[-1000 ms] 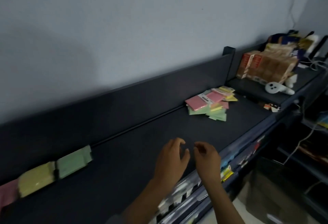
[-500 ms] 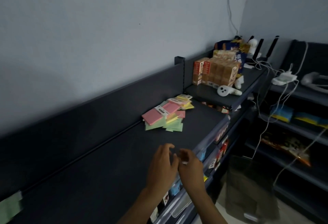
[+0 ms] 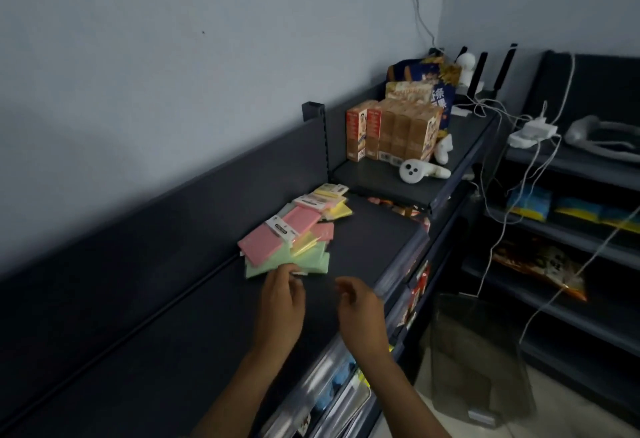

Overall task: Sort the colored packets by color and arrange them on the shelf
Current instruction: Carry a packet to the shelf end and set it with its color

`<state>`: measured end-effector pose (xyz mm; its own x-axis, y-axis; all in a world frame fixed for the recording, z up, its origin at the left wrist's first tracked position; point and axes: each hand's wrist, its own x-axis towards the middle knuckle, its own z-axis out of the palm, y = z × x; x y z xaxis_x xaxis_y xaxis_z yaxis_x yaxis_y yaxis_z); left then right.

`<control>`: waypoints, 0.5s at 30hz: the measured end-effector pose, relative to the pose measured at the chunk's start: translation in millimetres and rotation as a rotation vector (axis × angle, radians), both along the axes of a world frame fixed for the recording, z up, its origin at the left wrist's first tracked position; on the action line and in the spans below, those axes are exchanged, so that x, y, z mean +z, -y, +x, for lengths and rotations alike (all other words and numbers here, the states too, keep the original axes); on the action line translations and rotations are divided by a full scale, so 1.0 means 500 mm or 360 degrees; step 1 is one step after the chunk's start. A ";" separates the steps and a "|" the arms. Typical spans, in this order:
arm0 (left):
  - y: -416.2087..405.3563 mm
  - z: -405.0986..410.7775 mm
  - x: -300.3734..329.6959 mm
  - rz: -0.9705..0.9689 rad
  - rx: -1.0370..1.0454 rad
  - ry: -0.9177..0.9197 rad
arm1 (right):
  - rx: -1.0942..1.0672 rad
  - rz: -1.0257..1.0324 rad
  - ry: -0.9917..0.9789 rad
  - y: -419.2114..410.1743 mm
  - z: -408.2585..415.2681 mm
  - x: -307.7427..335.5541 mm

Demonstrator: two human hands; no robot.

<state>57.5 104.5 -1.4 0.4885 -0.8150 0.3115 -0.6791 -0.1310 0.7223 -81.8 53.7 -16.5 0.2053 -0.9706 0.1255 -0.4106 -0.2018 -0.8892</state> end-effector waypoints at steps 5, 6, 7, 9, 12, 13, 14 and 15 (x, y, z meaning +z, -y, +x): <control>0.077 0.088 0.001 -0.0025 0.0174 0.0069 | 0.0104 -0.0029 -0.0019 0.092 0.058 0.033; 0.090 0.102 0.000 -0.0007 0.0202 0.0081 | 0.0119 -0.0028 -0.0003 0.106 0.074 0.038; 0.102 0.116 -0.002 0.0022 0.0229 0.0080 | 0.0132 -0.0026 0.0007 0.119 0.091 0.041; 0.125 0.141 -0.001 0.0103 0.0281 0.0062 | 0.0165 -0.0041 -0.0013 0.141 0.125 0.041; 0.155 0.178 -0.004 0.0211 0.0306 0.0109 | 0.0222 -0.0035 -0.0050 0.173 0.175 0.040; 0.164 0.188 -0.006 0.0256 0.0293 0.0128 | 0.0233 -0.0029 -0.0054 0.182 0.190 0.043; 0.174 0.198 -0.007 0.0296 0.0278 0.0153 | 0.0240 -0.0026 -0.0053 0.192 0.204 0.046; 0.184 0.209 -0.010 0.0326 0.0264 0.0173 | 0.0242 -0.0021 -0.0047 0.202 0.217 0.049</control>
